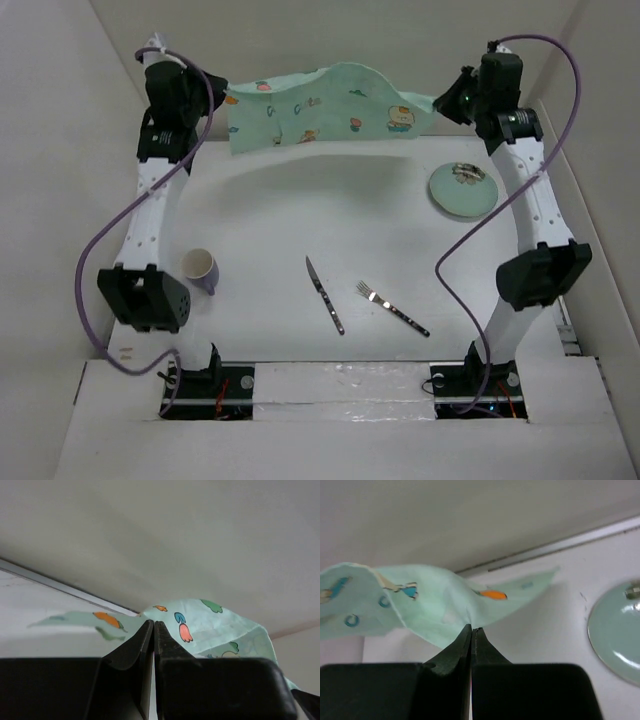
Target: Set the dinner table for one person
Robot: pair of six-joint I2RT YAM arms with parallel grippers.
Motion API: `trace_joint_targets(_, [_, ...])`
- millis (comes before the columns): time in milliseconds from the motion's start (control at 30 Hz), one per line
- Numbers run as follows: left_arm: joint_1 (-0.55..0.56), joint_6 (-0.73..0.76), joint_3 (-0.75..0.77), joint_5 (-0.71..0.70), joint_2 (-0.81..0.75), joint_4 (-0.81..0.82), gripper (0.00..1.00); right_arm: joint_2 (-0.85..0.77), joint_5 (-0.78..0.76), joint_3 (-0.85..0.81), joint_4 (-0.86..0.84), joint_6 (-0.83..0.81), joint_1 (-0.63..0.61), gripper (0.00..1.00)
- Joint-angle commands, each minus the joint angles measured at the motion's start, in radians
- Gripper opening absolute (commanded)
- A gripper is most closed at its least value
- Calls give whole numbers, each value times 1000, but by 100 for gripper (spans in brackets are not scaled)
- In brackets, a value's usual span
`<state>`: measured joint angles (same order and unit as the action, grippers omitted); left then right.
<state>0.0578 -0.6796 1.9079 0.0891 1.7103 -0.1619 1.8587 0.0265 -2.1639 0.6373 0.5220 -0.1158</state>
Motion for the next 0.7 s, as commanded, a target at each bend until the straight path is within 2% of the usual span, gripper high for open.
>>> trace_joint_targets(0, [-15, -5, -218, -46, -210, 156, 0, -98, 58, 247, -132, 4, 25, 0])
trace_joint_targets(33, [-29, -17, -353, -34, -233, 200, 0, -127, 73, 392, -143, 4, 34, 0])
trace_joint_targets(100, [-76, -52, -496, 33, -300, 241, 0, -147, 125, 530, -204, 7, 44, 0])
trace_joint_targets(133, [-91, -60, -620, 55, -313, 271, 0, -153, 141, 630, -220, 15, 56, 0])
trace_joint_targets(233, [-113, -48, -780, 72, -333, 275, 0, -141, 177, 729, -242, 10, 56, 0])
trace_joint_targets(400, [-113, -11, -927, 118, -275, 275, 0, -112, 115, 869, -246, -14, 56, 0])
trace_joint_targets(500, [-113, 2, -952, 112, -258, 257, 0, -125, 112, 912, -252, -16, 56, 0])
trace_joint_targets(667, [-113, 43, -1041, 110, -306, 205, 0, -160, 95, 1001, -249, -28, 56, 0])
